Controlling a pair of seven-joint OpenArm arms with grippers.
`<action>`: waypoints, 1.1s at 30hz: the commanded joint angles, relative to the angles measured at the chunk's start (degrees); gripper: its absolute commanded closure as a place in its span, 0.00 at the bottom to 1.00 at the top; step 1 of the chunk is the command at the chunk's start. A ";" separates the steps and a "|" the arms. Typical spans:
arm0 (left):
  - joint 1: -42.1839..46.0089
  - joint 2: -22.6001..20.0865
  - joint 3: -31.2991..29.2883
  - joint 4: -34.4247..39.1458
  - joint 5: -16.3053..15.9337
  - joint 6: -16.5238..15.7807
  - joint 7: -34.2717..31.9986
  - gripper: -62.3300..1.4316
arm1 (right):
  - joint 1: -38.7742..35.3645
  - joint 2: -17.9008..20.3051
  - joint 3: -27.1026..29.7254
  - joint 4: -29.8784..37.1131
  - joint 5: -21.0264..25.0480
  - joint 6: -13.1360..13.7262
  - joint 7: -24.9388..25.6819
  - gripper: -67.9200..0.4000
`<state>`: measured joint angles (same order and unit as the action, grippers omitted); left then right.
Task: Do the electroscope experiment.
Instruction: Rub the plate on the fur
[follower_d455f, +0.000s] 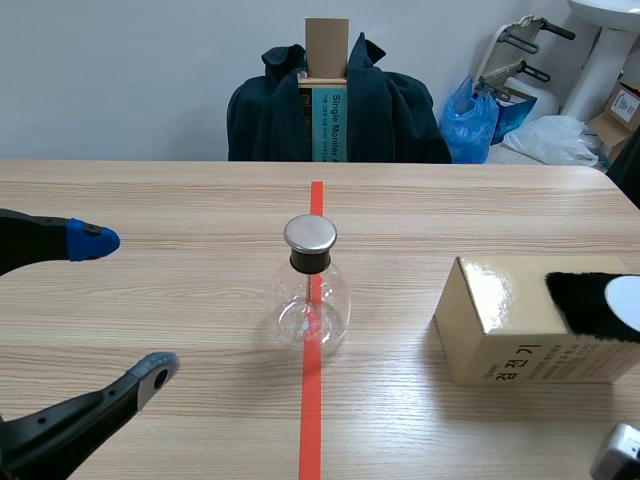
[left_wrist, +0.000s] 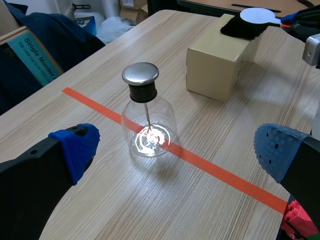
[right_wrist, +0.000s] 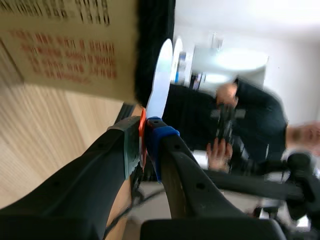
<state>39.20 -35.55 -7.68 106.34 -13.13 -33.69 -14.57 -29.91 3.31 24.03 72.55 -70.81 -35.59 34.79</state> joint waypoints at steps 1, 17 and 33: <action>-0.17 0.31 -0.17 0.22 -0.81 0.09 -0.57 0.00 | 0.33 0.17 -1.29 0.22 -0.17 -0.39 1.79 0.98; -0.20 0.33 -0.17 0.22 -0.79 0.09 -0.50 0.00 | 0.37 0.79 -2.29 0.07 -0.81 0.96 2.51 0.98; -0.48 0.42 -0.07 -0.81 -0.81 0.07 4.13 0.50 | 0.37 1.01 -2.16 0.07 -0.79 0.83 1.11 0.98</action>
<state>39.18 -35.55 -7.68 106.06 -13.15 -33.69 -9.54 -29.54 3.79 21.23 72.53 -71.81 -34.70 36.36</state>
